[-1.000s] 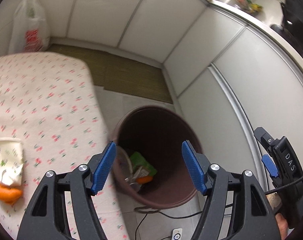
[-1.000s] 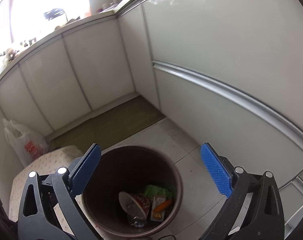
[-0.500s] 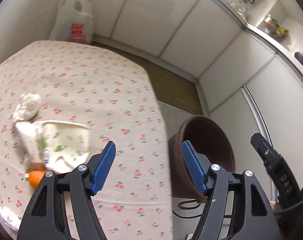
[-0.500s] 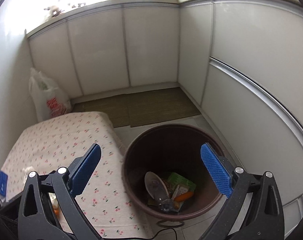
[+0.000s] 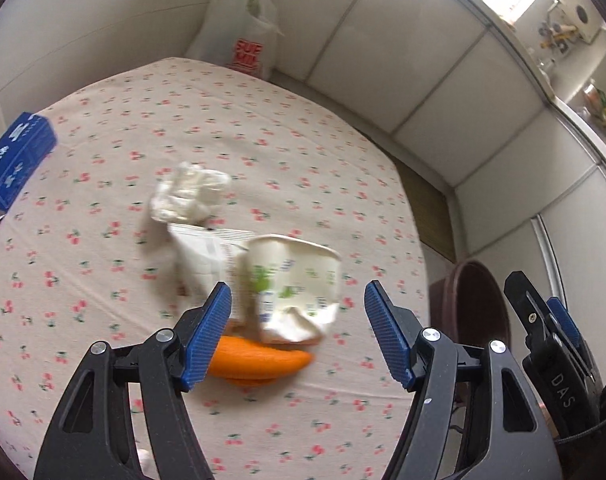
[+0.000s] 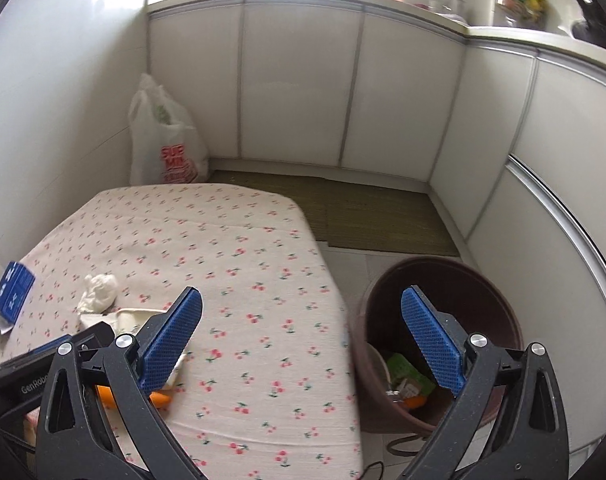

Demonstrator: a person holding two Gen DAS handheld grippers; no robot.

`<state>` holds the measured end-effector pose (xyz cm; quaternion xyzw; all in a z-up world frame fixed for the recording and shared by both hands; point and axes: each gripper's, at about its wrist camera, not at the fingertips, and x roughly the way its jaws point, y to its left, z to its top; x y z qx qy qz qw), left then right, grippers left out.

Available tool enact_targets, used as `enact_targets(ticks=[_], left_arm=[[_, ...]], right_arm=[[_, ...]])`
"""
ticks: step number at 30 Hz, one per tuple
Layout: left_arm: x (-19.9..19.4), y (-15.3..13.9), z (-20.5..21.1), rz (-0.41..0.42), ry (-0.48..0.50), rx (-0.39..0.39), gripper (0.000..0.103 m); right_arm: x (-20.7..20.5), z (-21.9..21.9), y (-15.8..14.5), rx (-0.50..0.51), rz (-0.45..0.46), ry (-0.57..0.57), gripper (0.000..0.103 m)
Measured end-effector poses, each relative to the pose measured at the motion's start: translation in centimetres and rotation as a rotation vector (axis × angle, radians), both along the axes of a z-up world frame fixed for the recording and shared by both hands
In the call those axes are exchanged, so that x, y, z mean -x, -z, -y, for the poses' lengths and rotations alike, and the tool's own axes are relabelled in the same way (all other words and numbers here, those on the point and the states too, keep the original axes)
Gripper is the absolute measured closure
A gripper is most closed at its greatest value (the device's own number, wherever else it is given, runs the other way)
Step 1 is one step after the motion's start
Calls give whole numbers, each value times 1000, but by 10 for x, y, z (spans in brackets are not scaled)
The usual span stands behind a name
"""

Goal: Collect trash
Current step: 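Move both open tools back toward the table trash, then grasp the blue box with the left tool while the right tool grasps the white tissue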

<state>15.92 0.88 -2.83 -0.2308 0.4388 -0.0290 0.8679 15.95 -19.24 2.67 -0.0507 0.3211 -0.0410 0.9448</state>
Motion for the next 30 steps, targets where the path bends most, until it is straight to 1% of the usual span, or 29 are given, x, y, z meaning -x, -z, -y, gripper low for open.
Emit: enact_targets(ticks=[8,12,18,22,24,28,30], left_arm=[[12,9,-60,-27,-97,-25,35],[15,12,-92,-44,-137,-61,35],[10,16,-145,-69,-185,-161,35],[-1,23,-178,-118,-210,-224,35],[-7,23,-190,-129,-219,-253,35],[-28,18,-211,-148,-216,-362,35],[-40,17,-221,-172,-212,-401,35]], right_arm=[[-1,-66,14,44,-34,-157,7],[0,-98,17,45,-29,-240,7],[10,-144,20,95,-20,-360,7],[14,-172,24,127,-20,-429,7],[18,-185,27,142,-18,-469,7],[24,-207,35,178,-27,-552,7],[29,-214,39,204,-34,-590,7]])
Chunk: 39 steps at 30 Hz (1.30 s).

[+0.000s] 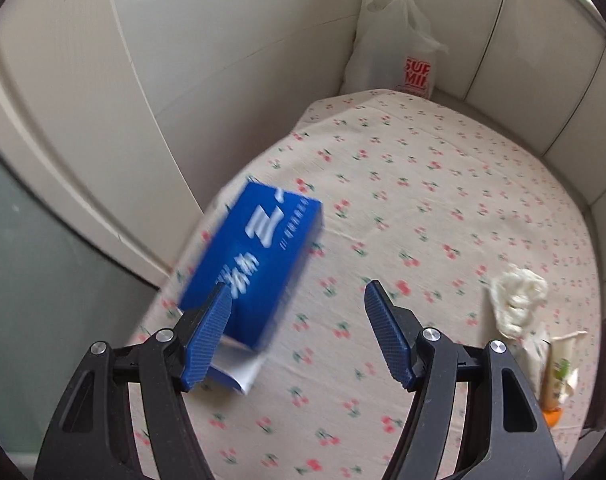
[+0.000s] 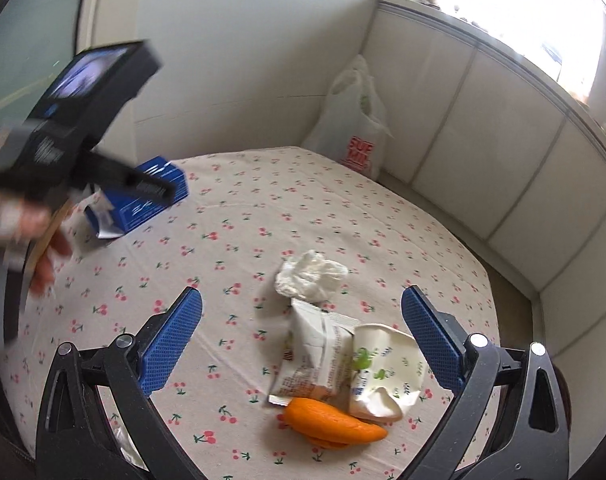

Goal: Collect trash
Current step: 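Grasp the blue box with the left tool while the right tool grasps the white tissue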

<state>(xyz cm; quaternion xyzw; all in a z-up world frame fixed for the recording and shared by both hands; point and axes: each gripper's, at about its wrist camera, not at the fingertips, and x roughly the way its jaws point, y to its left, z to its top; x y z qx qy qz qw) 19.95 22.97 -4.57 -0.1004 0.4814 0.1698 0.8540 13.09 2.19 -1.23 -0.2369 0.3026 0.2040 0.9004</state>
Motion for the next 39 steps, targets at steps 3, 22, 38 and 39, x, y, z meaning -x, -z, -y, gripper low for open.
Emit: enact_targets(ticks=[3,22,38,39], left_arm=[[-18,3,-11,-50,-1,-38,35],[-45,50,-23,-207,61,11,39],[25,32,25,-62,128,182,47],[26,31,25,-45,133,187,47]], right_arm=[[4,-7,6,25,-23,-49,7],[14,10,43,-25,-431,-363,7],[58,-11,74,152,-539,-537,33],[59,-12,78,165,-550,-536,40]])
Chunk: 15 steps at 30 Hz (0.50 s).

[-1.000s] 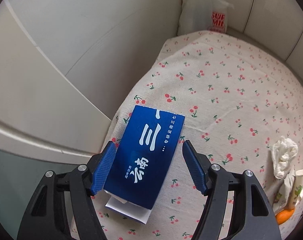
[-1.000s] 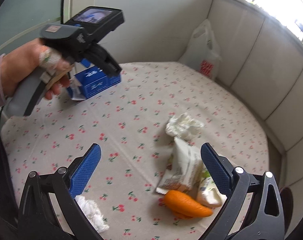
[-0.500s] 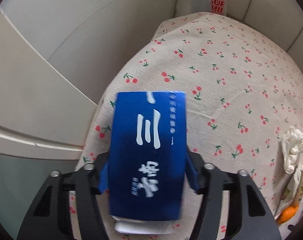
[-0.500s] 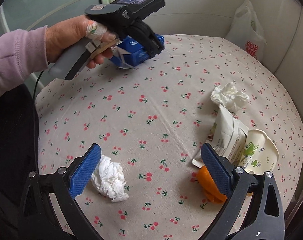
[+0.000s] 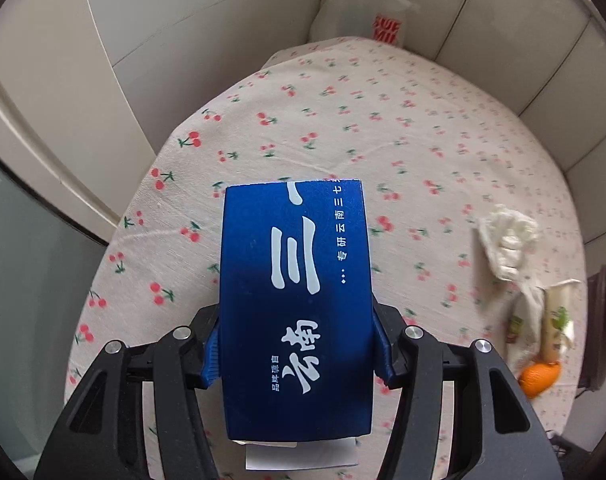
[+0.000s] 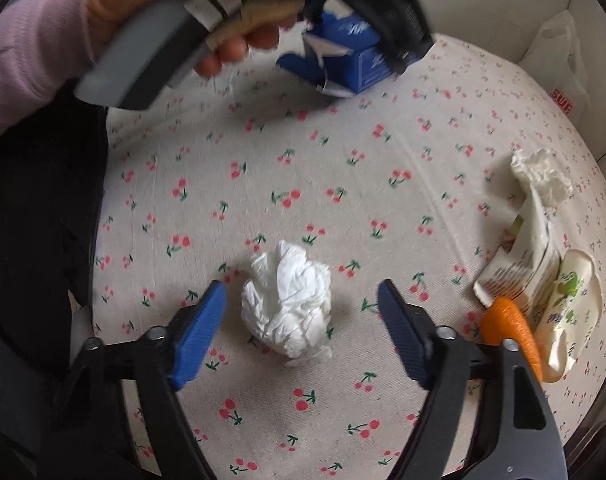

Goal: Collect trash
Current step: 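Grasp the blue box with the left tool while the right tool grasps the white tissue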

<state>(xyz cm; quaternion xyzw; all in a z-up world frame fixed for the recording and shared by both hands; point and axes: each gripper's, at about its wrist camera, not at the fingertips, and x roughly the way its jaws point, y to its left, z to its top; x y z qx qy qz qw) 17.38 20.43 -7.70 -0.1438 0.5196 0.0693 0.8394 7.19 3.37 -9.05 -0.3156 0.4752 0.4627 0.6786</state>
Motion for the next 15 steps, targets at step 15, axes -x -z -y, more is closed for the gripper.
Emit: enact_targets(ticks=[15], left_arm=[[5,-2,-8,101,6,68,47]], right_arm=[[-11,9,-12,-35,55,111,77]])
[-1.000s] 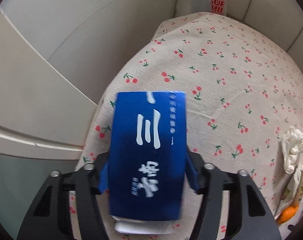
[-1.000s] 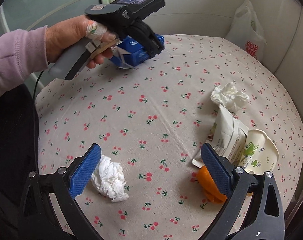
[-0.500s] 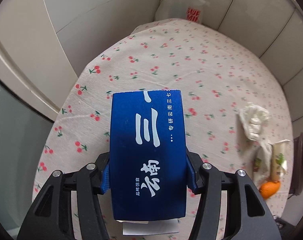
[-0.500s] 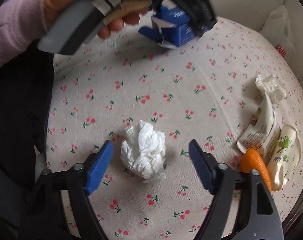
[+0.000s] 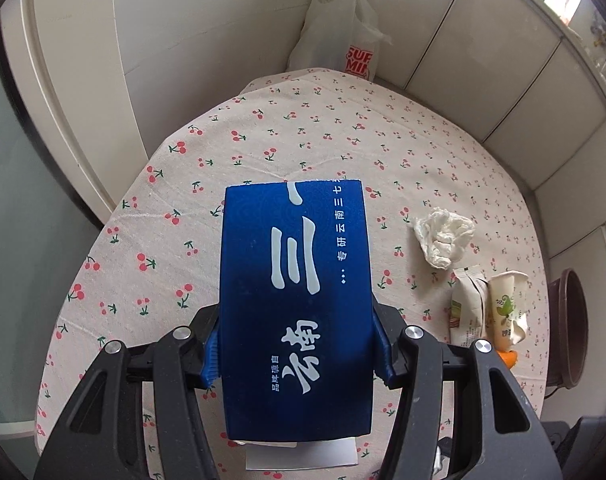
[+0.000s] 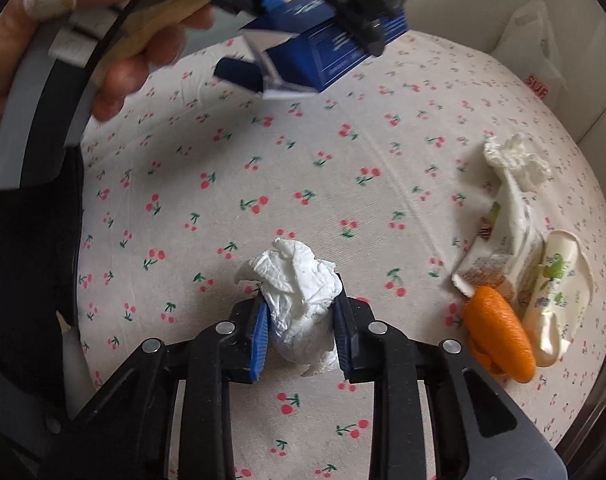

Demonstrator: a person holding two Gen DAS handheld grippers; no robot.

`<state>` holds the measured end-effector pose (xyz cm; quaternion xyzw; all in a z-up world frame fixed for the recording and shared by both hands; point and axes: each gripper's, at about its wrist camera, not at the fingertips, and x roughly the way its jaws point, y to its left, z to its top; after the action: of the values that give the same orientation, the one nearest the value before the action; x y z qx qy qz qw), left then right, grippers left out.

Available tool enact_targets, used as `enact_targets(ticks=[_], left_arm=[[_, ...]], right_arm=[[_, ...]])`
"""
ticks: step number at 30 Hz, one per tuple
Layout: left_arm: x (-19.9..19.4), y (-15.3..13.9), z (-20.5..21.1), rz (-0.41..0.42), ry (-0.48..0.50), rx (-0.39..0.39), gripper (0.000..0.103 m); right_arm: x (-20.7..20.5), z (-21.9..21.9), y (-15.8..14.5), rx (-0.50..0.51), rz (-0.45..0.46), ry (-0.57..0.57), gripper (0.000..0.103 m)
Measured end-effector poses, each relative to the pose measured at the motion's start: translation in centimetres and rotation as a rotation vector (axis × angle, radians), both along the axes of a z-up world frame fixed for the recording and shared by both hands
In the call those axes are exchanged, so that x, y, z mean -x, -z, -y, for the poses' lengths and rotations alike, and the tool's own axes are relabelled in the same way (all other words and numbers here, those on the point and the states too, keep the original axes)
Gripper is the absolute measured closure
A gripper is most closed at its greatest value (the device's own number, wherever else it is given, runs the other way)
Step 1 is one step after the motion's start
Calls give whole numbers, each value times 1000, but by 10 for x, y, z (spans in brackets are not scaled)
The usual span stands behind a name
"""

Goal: Collect trash
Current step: 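Grasp the blue box with the left tool while the right tool grasps the white tissue, then carry the blue box and tissue over the brown bin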

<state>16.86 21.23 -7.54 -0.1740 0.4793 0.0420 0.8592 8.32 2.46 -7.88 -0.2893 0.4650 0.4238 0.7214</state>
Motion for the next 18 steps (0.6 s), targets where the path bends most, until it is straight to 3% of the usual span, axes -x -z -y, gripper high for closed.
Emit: enact_targets(ticks=[8,18], left_arm=[[6,-12,14,45,9,33,47],[7,-55,70,151,71,112,47]], right_arm=[[-27,36,-50,-118,126,185,77],[-57,111,-120,-276,284,509,76]])
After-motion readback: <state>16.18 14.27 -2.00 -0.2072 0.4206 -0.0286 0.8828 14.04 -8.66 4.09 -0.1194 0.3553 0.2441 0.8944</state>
